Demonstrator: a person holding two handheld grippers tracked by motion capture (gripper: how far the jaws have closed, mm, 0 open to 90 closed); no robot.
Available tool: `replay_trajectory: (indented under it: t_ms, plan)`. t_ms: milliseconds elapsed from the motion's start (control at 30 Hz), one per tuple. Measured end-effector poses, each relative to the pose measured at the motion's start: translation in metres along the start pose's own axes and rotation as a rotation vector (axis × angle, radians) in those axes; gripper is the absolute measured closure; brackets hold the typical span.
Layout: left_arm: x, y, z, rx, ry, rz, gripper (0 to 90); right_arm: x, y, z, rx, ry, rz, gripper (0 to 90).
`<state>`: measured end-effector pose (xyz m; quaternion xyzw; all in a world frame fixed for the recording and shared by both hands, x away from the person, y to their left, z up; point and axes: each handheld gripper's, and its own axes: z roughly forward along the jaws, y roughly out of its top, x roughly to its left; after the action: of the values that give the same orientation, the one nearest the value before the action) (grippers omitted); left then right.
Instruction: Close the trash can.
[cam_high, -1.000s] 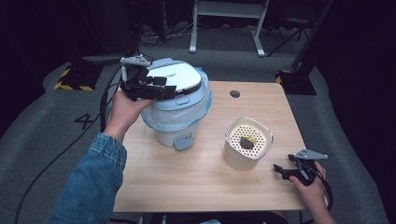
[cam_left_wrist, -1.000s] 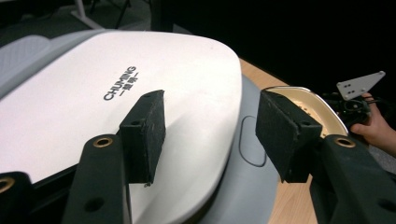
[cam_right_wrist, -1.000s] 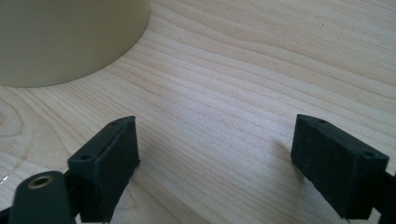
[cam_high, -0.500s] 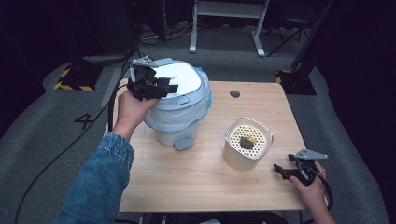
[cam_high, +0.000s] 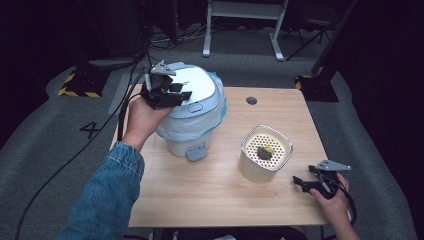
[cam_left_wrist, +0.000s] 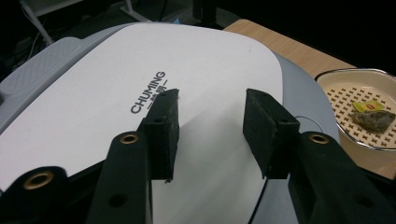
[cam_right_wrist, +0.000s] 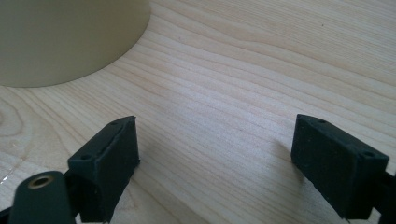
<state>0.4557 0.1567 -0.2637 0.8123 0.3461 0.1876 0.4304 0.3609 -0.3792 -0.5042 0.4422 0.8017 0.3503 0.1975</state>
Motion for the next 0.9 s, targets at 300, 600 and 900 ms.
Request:
replay_trajectory:
  t_ms: [300,600,900]
  plan:
    - [-0.013,0.000,0.006,0.013,0.032,0.065,65.6,0.000,0.000,0.000,0.000,0.001,-0.001,15.5]
    - [-0.010,0.003,0.005,0.015,-0.040,0.027,43.5,0.000,0.000,0.000,0.002,0.003,-0.001,15.5]
    - [-0.021,-0.008,-0.026,-0.091,-0.121,0.018,41.3,0.000,0.000,0.000,0.002,0.003,-0.001,15.5]
